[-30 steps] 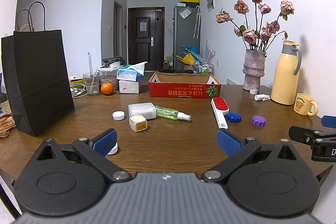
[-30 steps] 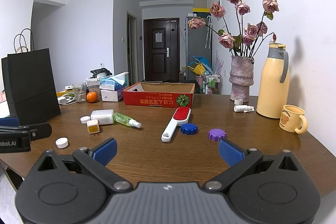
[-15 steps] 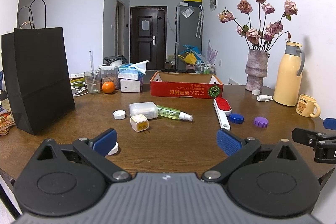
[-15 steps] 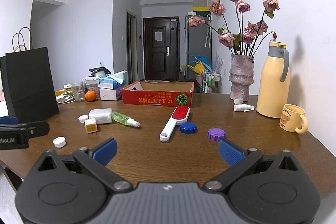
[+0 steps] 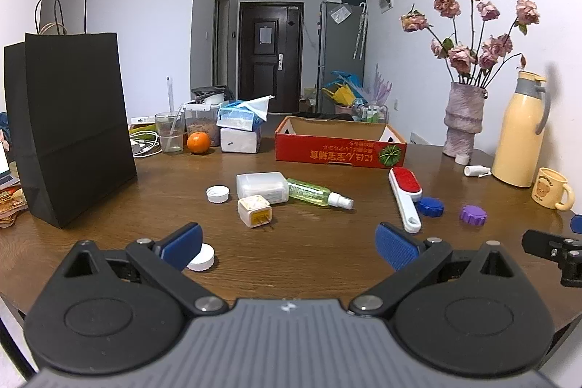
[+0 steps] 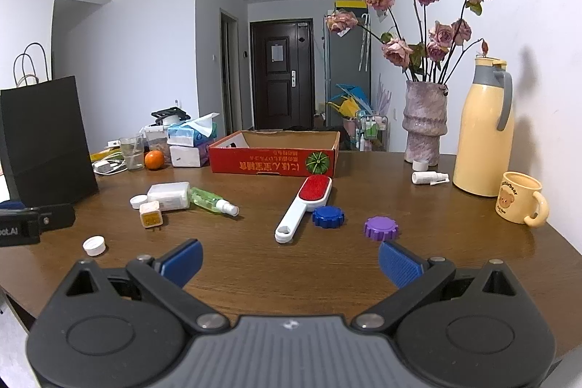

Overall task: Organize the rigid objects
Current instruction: 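Close the left tool on the white bottle cap while the right tool nears the purple cap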

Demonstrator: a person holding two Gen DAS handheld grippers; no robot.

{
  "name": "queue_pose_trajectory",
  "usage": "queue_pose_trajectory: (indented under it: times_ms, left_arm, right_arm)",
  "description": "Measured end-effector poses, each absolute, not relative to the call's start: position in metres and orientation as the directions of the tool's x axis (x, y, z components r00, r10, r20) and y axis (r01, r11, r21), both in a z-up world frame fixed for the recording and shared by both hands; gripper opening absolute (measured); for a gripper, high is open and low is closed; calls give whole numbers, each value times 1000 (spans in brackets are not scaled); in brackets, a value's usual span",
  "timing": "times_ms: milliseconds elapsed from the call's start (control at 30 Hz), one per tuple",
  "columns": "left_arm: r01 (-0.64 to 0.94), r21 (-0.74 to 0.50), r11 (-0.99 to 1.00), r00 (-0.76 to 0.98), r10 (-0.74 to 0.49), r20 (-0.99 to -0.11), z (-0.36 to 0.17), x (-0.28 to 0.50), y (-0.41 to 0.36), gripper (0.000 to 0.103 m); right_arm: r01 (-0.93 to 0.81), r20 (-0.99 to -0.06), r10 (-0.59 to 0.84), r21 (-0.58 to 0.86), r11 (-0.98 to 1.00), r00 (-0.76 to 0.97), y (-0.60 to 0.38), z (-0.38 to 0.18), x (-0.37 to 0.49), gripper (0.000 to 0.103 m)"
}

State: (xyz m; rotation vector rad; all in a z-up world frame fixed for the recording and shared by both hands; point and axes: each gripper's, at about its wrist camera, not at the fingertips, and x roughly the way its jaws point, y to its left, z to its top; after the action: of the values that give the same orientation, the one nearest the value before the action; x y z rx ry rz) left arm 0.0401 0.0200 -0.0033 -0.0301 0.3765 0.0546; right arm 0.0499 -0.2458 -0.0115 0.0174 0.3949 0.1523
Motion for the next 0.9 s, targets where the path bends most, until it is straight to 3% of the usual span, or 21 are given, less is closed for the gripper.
queue_pose_trajectory:
  times_ms: [900]
  left_arm:
    - [-173, -12, 985, 879, 149, -454, -41, 125, 67, 103]
  right_arm:
    - [-134, -419, 123, 3, 991, 900, -261, -34, 142, 103]
